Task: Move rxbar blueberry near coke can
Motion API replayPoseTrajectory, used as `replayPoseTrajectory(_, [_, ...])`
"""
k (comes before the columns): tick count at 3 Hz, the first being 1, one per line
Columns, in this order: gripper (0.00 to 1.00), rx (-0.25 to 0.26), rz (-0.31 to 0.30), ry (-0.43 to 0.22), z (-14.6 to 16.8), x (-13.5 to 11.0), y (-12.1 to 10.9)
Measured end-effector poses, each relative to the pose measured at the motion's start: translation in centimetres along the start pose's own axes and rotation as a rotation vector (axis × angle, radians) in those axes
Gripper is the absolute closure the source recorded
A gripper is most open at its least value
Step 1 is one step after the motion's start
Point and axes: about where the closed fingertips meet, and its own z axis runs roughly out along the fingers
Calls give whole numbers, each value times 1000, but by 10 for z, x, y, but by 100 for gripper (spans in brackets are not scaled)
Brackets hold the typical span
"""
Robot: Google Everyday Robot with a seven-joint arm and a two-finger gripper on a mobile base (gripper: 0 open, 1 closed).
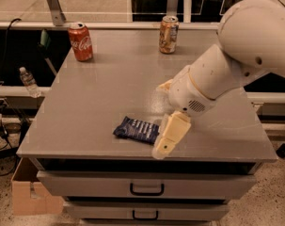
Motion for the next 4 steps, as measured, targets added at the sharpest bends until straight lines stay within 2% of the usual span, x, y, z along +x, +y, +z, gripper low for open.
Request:
replayPoseTrajectory(1, [0, -2, -10, -18, 27, -11, 3])
replayPoseTrajectory(2, [18, 12, 2, -17, 45, -16, -6])
replayPoseTrajectory(4, [64, 52, 44, 3, 47, -15, -36])
